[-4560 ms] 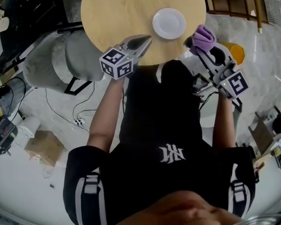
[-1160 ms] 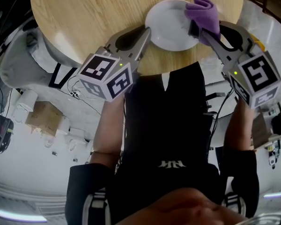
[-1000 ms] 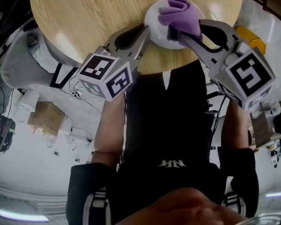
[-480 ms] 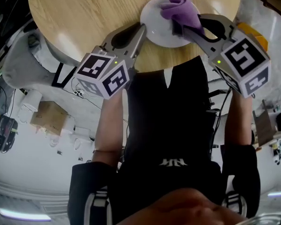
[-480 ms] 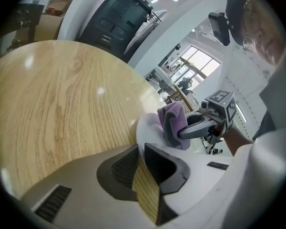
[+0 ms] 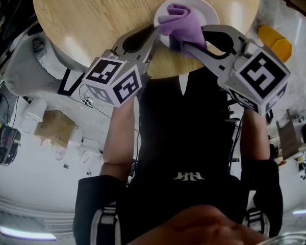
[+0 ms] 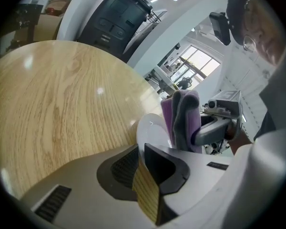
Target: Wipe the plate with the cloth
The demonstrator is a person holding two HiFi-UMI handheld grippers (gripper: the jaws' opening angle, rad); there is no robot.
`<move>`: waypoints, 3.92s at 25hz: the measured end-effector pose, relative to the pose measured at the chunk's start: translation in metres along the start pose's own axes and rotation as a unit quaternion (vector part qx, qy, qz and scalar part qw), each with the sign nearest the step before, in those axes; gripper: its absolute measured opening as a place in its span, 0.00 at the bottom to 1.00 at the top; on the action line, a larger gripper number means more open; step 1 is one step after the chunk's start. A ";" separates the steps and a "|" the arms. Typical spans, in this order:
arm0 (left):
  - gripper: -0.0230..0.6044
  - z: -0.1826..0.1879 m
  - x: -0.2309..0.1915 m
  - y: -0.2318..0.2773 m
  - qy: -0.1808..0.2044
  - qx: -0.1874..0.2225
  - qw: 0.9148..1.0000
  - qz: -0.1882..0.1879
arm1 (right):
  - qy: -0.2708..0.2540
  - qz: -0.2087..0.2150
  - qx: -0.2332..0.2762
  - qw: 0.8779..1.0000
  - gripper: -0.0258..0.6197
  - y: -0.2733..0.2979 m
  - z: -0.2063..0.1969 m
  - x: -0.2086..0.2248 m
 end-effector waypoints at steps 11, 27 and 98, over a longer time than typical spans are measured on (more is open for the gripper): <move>0.11 -0.002 -0.003 -0.001 0.006 -0.003 1.000 0.004 | -0.024 -0.036 -0.080 0.996 0.18 0.010 -0.014 0.018; 0.11 -0.002 0.000 0.000 0.006 -0.002 1.000 0.008 | -0.001 0.036 -0.055 0.998 0.18 0.034 -0.010 -0.008; 0.04 -0.029 0.130 -0.291 0.267 0.353 0.872 -0.209 | -0.294 0.173 0.370 0.864 0.19 -0.122 0.023 -0.279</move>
Point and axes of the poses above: the fingertips, and each gripper's own axes: y forward along the fingers, x to its right, z out of its top, the point moved 10 cm from there along -y, backward along the fingers, and after that the axes turned 5 degrees about z, right-handed, at the moved point
